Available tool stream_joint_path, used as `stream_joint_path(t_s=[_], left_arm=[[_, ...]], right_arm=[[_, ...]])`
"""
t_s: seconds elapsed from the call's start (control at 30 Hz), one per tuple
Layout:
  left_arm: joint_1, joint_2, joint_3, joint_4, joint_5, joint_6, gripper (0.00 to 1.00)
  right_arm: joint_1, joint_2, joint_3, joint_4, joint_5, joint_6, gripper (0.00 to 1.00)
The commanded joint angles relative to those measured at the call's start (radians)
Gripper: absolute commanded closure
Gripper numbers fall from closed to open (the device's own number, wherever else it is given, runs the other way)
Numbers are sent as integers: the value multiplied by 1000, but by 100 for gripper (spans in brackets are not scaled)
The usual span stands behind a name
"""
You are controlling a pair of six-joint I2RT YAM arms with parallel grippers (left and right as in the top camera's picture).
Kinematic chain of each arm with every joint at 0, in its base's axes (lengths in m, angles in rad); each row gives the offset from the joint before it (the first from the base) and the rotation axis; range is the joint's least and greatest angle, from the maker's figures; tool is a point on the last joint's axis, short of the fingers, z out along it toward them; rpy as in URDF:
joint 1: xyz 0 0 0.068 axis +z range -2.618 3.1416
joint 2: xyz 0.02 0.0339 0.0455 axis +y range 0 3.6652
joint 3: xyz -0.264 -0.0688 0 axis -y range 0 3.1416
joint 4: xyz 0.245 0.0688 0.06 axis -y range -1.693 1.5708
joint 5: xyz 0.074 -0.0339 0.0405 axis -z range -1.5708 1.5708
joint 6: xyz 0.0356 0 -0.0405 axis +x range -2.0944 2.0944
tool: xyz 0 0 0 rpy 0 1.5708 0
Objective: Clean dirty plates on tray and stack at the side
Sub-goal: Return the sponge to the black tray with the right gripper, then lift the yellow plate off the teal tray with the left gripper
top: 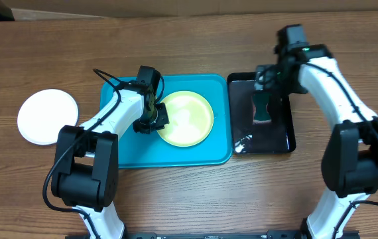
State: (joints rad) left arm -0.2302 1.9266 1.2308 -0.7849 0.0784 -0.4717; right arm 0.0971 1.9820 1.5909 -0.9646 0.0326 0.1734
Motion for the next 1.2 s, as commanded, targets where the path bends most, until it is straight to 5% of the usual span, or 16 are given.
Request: stream_joint_path(t_s=[0.0, 0.1, 0.53, 1.17], left_arm=[[-6, 16, -11, 0, -11, 0, 88], [-6, 16, -11, 2, -11, -1, 96], [-3, 14, 21, -45, 1, 12, 96], [17, 14, 435, -264, -7, 163, 96]], right_arm=[[-85, -7, 14, -29, 7, 44, 0], [-122, -7, 14, -45, 8, 44, 0], [-163, -7, 14, -10, -34, 56, 0], [-163, -7, 14, -10, -34, 56, 0]])
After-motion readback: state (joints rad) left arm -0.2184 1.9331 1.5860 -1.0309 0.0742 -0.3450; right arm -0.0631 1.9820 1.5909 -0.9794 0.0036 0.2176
